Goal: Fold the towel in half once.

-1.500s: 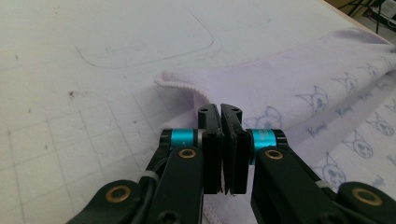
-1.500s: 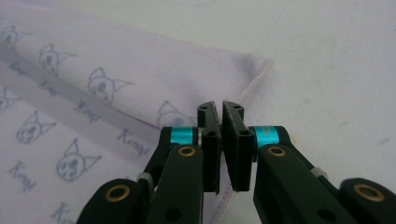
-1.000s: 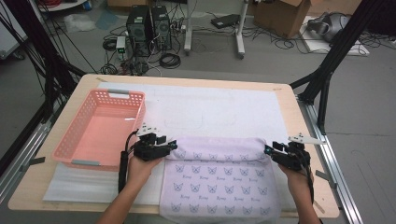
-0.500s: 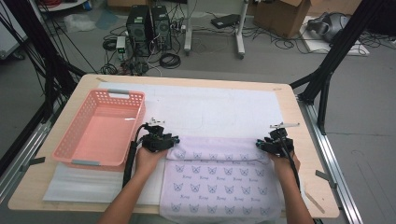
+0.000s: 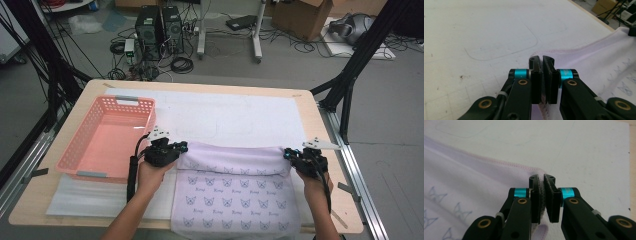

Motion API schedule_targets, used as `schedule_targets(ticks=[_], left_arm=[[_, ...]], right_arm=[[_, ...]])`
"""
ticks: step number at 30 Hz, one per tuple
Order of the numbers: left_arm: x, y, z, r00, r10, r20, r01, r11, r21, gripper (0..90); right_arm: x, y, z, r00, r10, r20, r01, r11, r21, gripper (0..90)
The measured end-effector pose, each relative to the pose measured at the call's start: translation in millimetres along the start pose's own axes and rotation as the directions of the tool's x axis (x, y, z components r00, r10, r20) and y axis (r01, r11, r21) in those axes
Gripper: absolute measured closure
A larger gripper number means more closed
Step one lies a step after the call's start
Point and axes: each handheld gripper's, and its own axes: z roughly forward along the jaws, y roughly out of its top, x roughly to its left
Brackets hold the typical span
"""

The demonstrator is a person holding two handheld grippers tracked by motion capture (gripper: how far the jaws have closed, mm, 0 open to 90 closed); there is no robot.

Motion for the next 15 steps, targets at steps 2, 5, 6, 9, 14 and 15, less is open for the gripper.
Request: schedule_targets(ticks=[2,5,6,9,14,15], left_arm=[[-2.7,-2.3,-7.7,0.9998,0.002,0.020,-0.001,0.9999,-0.012,84.9],[-7.2,-7.8,-18.9,0.9990,0.014,0.042,-0.013,0.9996,-0.025,84.7],[-8.9,-10.4,-21.9,0.9987,0.018,0.047,-0.017,0.9996,-0.024,84.7],[-14.0,-19.2,-29.3,0.9975,0.044,0.055,-0.044,0.9990,-0.008,84.6],[-17.3,-35.1,-37.0,0.9957,0.056,0.073,-0.058,0.9981,0.021,83.8],[-17.1,-37.6,-37.6,0.9951,0.058,0.080,-0.061,0.9976,0.032,83.6]], right_arm=[[2.0,-4.1,-9.3,0.9999,-0.001,-0.015,0.001,1.000,-0.022,83.9],[6.6,-9.2,-23.4,0.9992,-0.007,-0.039,0.005,0.999,-0.050,83.9],[7.9,-10.5,-27.4,0.9988,-0.018,-0.046,0.015,0.998,-0.056,83.9],[13.6,-16.2,-37.1,0.9975,-0.028,-0.065,0.024,0.998,-0.061,84.0],[23.0,-30.6,-45.3,0.9939,-0.081,-0.074,0.080,0.997,-0.021,83.9],[24.0,-32.9,-47.6,0.9934,-0.087,-0.075,0.086,0.996,-0.016,84.0]])
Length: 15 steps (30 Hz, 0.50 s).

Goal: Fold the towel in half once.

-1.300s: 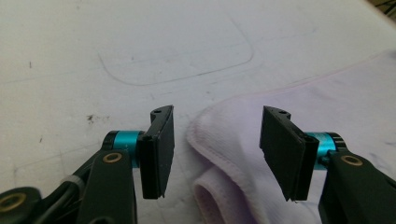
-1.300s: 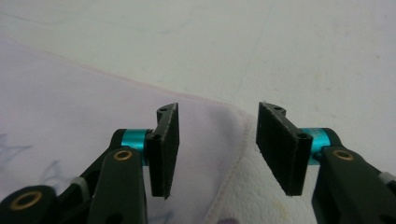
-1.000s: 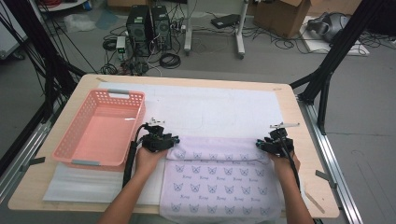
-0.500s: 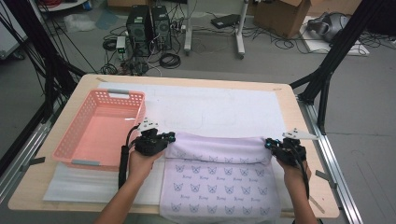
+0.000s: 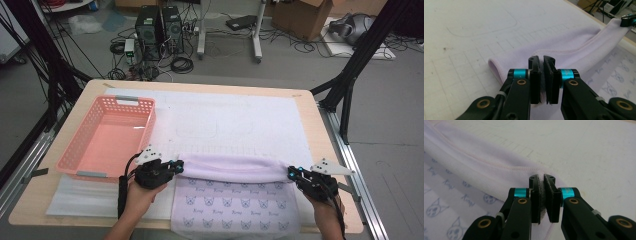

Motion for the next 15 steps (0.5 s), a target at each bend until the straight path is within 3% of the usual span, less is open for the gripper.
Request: schedule_targets(ticks=[4,7,10,12,15], left_arm=[[2.8,-3.8,-1.6,0.9998,0.000,0.019,-0.001,0.9996,0.028,82.1],[3.5,-4.9,-2.8,0.9998,-0.004,0.019,0.003,0.9994,0.033,77.1],[3.4,-3.2,-4.0,1.0000,-0.002,-0.001,0.002,1.0000,0.004,58.2],[4.9,-0.9,-4.7,0.9999,-0.003,-0.013,0.003,0.9998,-0.018,53.6],[9.0,2.6,-3.2,0.9995,-0.018,-0.026,0.017,0.9991,-0.039,50.7]], right_arm=[[3.3,-9.7,-7.9,0.9998,-0.003,-0.020,0.003,1.000,0.008,84.0],[5.9,-19.9,-8.4,0.9992,-0.029,-0.029,0.030,0.998,0.057,84.0],[5.9,-26.0,-11.0,0.9989,-0.044,-0.016,0.045,0.993,0.106,80.0],[3.9,-26.1,-16.3,0.9999,-0.013,-0.005,0.013,0.996,0.086,71.6],[-3.0,-19.6,-25.9,0.9989,0.046,-0.004,-0.046,0.999,-0.001,67.0]])
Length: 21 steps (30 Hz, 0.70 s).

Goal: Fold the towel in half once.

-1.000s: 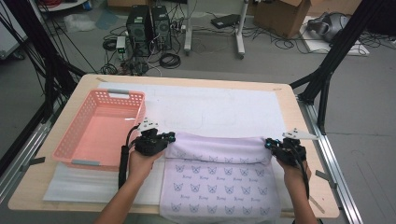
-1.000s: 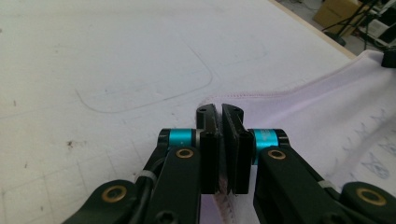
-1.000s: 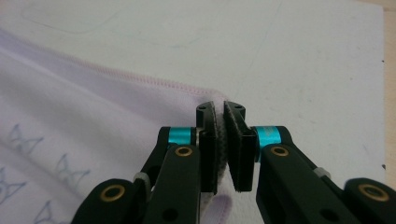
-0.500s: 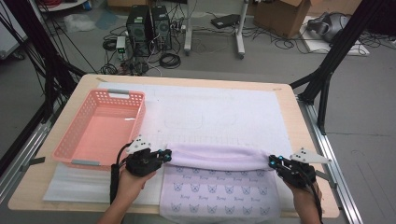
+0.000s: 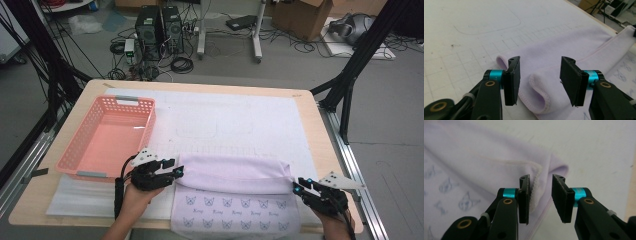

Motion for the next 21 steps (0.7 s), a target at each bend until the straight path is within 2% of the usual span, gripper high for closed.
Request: schedule_targets(ticks=[1,3,5,6,9,11,13,15,17,19,21], left_arm=[[1.3,1.2,1.3,1.0000,-0.005,-0.006,0.005,1.0000,-0.004,50.5],[4.6,4.3,4.4,0.9999,-0.007,-0.014,0.007,0.9998,-0.016,50.4],[7.2,6.9,8.0,0.9997,-0.017,-0.020,0.016,0.9996,-0.024,50.3],[8.5,8.1,9.6,0.9996,-0.017,-0.023,0.017,0.9995,-0.027,50.3],[12.1,10.1,13.5,0.9991,-0.030,-0.031,0.029,0.9989,-0.036,50.3],[14.1,9.9,15.8,0.9988,-0.036,-0.033,0.035,0.9988,-0.033,50.3],[14.2,9.0,17.3,0.9987,-0.039,-0.033,0.038,0.9989,-0.028,50.3],[13.1,8.2,17.9,0.9989,-0.034,-0.032,0.033,0.9992,-0.023,50.3],[12.0,7.5,19.3,0.9990,-0.026,-0.036,0.025,0.9995,-0.021,50.3],[11.3,6.7,21.1,0.9990,-0.023,-0.038,0.022,0.9997,-0.014,50.3],[10.9,5.6,22.8,0.9990,-0.018,-0.041,0.017,0.9998,-0.005,50.2]], right_arm=[[-3.2,3.1,-1.3,0.9998,0.017,0.007,-0.017,1.000,-0.024,66.8],[-9.9,8.7,1.5,0.9981,0.056,0.024,-0.055,0.998,-0.032,67.6],[-16.0,11.8,6.5,0.9957,0.092,0.017,-0.090,0.994,-0.059,67.7],[-17.9,13.4,7.8,0.9950,0.098,0.016,-0.097,0.993,-0.073,67.1],[-19.3,17.9,4.5,0.9977,0.068,0.004,-0.067,0.993,-0.097,66.6],[-17.5,18.2,1.2,0.9993,0.035,0.010,-0.034,0.997,-0.074,65.9],[-17.8,14.5,-2.0,0.9994,0.024,0.023,-0.023,0.998,-0.052,65.3],[-21.0,10.4,-5.6,0.9984,0.044,0.034,-0.042,0.998,-0.049,65.0],[-26.0,9.1,-5.3,0.9950,0.088,0.047,-0.086,0.995,-0.046,65.7],[-27.5,8.7,2.5,0.9929,0.106,0.053,-0.105,0.994,-0.029,67.8],[-26.5,8.8,16.7,0.9926,0.109,0.055,-0.110,0.994,0.014,69.6]])
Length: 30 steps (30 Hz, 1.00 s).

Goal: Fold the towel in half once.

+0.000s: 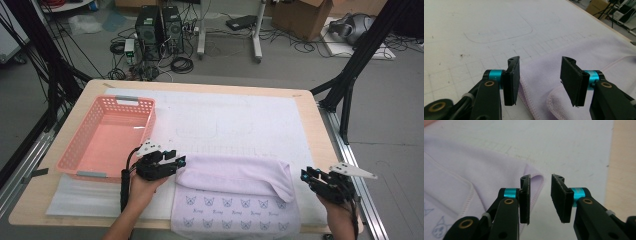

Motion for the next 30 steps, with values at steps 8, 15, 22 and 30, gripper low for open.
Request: schedule_targets(ticks=[8,15,22,30], left_arm=[[1.1,-3.7,2.3,1.0000,-0.005,-0.007,0.005,0.9999,0.009,50.3],[3.9,-4.9,1.6,0.9999,-0.008,-0.013,0.008,0.9999,0.013,50.2],[4.1,-6.1,3.3,0.9995,-0.001,-0.030,0.001,0.9998,0.020,49.7],[8.0,-8.1,8.2,0.9974,0.000,-0.073,0.005,0.9980,0.063,46.9]], right_arm=[[4.4,11.0,60.3,0.9990,0.031,-0.031,-0.028,0.995,0.096,66.9],[7.5,18.4,71.6,0.9819,-0.103,0.159,0.085,0.989,0.119,87.6],[-2.4,18.3,60.9,0.9759,-0.009,0.218,0.007,1.000,0.010,71.6],[-4.5,11.2,45.4,0.9971,-0.007,0.075,0.005,1.000,0.027,59.6]])
